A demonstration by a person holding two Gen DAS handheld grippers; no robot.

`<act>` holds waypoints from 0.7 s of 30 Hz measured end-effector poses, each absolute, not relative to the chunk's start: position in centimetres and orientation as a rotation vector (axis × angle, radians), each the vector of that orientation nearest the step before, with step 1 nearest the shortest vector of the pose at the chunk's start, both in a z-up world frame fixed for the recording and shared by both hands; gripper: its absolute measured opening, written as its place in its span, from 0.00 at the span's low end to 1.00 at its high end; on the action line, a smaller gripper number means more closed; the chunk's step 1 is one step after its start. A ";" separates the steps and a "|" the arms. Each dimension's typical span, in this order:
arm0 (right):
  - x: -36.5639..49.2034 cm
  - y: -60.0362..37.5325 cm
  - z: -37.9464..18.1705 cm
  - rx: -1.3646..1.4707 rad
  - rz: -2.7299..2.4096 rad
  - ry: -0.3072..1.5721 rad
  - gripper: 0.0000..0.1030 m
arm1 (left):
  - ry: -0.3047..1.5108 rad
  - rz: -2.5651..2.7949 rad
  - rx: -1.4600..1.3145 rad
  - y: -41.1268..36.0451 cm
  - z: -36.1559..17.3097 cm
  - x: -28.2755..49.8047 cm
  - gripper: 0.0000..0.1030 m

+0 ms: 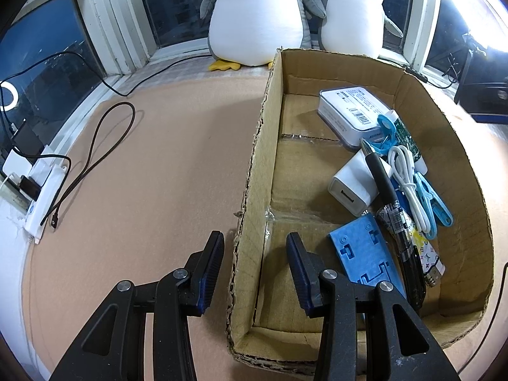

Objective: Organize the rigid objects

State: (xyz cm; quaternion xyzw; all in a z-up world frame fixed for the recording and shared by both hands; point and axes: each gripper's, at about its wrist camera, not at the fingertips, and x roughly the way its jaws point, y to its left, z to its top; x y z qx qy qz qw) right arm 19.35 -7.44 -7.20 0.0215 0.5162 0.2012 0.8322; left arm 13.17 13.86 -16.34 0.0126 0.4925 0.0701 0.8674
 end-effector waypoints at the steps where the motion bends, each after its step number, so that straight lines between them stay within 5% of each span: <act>1: 18.9 -7.9 -7.0 0.052 0.426 1.088 0.38 | 1.032 0.149 0.027 13.8 -16.3 13.2 0.43; 21: 10.2 -16.7 -2.2 0.149 0.411 0.980 0.59 | 0.936 0.179 0.024 12.4 -10.5 9.4 0.56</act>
